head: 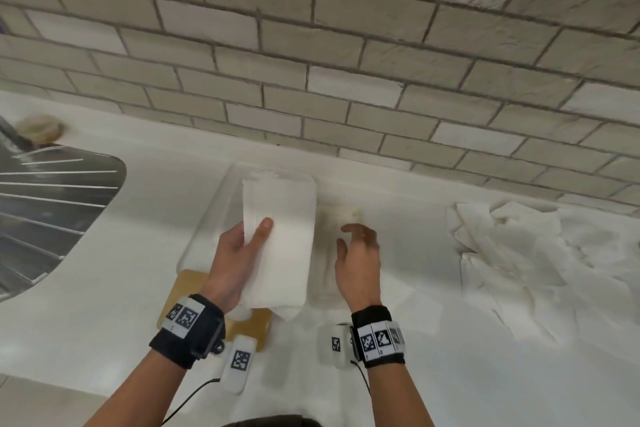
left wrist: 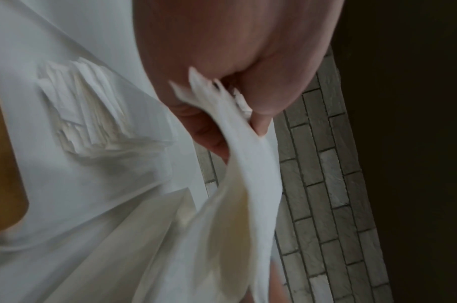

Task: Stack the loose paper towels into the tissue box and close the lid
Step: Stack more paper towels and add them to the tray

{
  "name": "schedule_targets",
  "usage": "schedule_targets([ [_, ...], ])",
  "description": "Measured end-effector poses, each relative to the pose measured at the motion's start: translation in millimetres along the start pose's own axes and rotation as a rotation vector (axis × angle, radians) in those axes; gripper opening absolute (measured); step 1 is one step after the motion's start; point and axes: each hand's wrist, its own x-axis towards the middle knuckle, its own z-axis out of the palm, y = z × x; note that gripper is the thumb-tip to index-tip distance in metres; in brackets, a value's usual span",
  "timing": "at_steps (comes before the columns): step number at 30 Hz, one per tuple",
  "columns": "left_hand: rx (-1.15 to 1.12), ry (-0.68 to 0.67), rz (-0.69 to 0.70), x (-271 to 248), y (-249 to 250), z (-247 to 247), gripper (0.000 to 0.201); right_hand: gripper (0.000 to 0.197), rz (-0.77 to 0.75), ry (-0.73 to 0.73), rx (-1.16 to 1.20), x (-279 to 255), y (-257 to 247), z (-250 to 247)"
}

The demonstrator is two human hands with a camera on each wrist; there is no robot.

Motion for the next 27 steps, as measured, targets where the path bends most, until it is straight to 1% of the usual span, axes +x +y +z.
schedule_targets([
  [1,0.005,-0.001,0.000,1.6,-0.3,3.4,0.029,0.017,-0.002,0.058,0.133,-3.1,-11.6,-6.1],
  [2,0.007,-0.007,0.005,2.7,-0.8,7.6,0.028,0.013,0.039,0.047,0.314,-5.8,-25.1,-13.1],
  [4,0.000,-0.030,0.012,3.2,-1.9,18.4,0.026,0.020,0.184,-0.082,0.683,-12.1,-47.1,-25.8],
  [5,-0.006,-0.041,0.015,3.5,-2.0,24.1,0.025,0.022,0.220,-0.093,0.770,-12.9,-53.0,-30.0],
  [8,-0.041,-0.063,0.027,6.3,-2.3,36.4,0.029,0.019,0.227,-0.022,0.829,-11.0,-55.4,-37.1],
  [10,-0.081,-0.084,0.012,9.4,-2.3,40.0,0.031,0.016,0.237,-0.028,0.853,-6.6,-47.2,-40.3],
  [12,-0.093,-0.111,-0.005,13.3,-2.5,41.0,0.032,0.012,0.275,-0.009,0.831,1.7,-34.4,-42.5],
  [13,-0.080,-0.117,-0.007,15.7,-2.7,39.7,0.033,0.008,0.297,0.028,0.778,7.7,-25.0,-42.1],
  [15,-0.048,-0.113,-0.011,20.2,-2.2,34.0,0.033,0.011,0.337,0.085,0.647,22.2,-4.6,-40.3],
  [16,-0.036,-0.103,-0.011,22.8,-2.0,30.2,0.032,0.015,0.351,0.064,0.574,30.2,5.6,-39.1],
  [17,-0.023,-0.093,-0.011,25.3,-2.1,25.9,0.032,0.023,0.360,0.008,0.494,37.5,13.5,-37.6],
  [20,0.002,-0.074,-0.008,31.4,-3.7,15.6,0.033,0.062,0.336,-0.268,0.216,54.0,23.8,-24.0],
  [21,0.006,-0.072,-0.013,32.1,-4.3,14.1,0.033,0.069,0.308,-0.330,0.144,56.9,23.4,-18.2],
  [23,0.013,-0.075,-0.019,32.1,-5.5,13.8,0.033,0.075,0.274,-0.391,0.072,60.2,23.3,-5.4],
  [25,0.011,-0.088,-0.018,30.3,-7.1,16.4,0.034,0.075,0.280,-0.387,0.057,55.8,21.0,-0.7],
  [26,0.006,-0.091,-0.016,29.6,-8.4,17.5,0.035,0.073,0.252,-0.333,0.034,50.6,17.8,-3.1],
  [27,-0.002,-0.092,-0.014,28.5,-8.9,18.4,0.036,0.067,0.196,-0.230,0.026,43.4,13.5,-6.7],
])
